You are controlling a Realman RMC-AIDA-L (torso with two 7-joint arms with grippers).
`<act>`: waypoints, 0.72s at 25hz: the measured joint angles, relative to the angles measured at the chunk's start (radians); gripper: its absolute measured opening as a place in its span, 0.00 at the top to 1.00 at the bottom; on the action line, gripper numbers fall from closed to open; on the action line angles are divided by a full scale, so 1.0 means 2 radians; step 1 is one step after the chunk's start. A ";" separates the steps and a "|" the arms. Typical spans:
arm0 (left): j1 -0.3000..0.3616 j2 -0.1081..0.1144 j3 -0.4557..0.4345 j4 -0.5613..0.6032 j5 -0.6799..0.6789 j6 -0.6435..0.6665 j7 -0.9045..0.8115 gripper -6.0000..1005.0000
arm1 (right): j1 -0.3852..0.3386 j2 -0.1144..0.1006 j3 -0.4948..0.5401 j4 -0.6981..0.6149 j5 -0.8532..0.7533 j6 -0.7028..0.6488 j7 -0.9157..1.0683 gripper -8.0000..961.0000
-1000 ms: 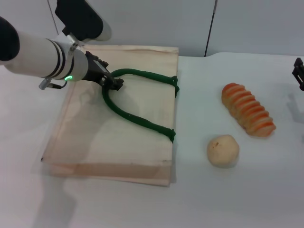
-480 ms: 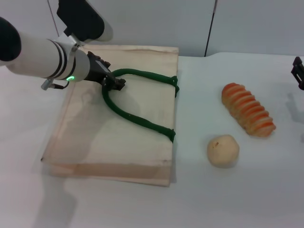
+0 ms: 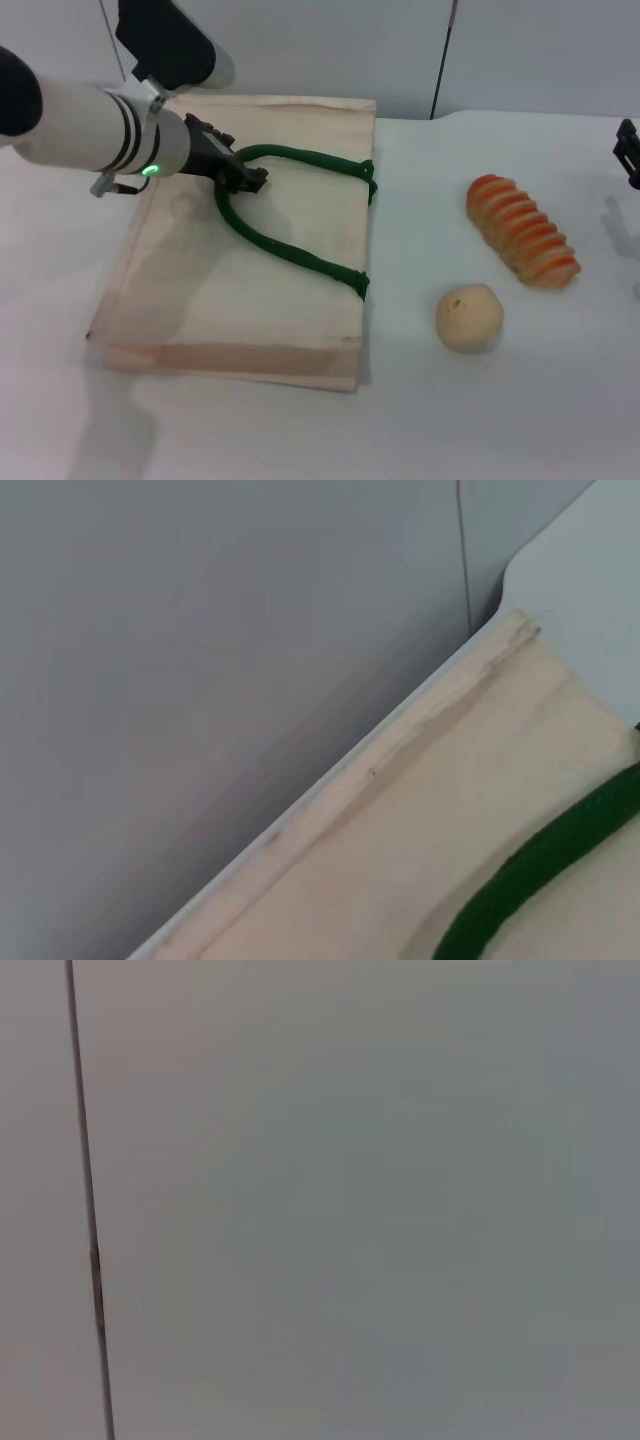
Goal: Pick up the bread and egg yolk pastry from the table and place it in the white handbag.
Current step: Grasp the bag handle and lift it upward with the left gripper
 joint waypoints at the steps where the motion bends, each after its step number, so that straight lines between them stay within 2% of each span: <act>1: 0.000 0.000 0.000 -0.003 -0.002 0.003 0.000 0.33 | 0.000 0.000 0.000 0.000 0.000 0.000 0.000 0.27; 10: 0.001 -0.002 0.023 -0.024 -0.013 0.016 -0.005 0.33 | -0.002 0.000 0.000 0.000 0.000 0.000 0.000 0.27; 18: 0.002 -0.002 0.026 -0.035 -0.016 0.022 -0.013 0.36 | -0.002 0.000 0.000 0.000 0.000 0.000 0.000 0.27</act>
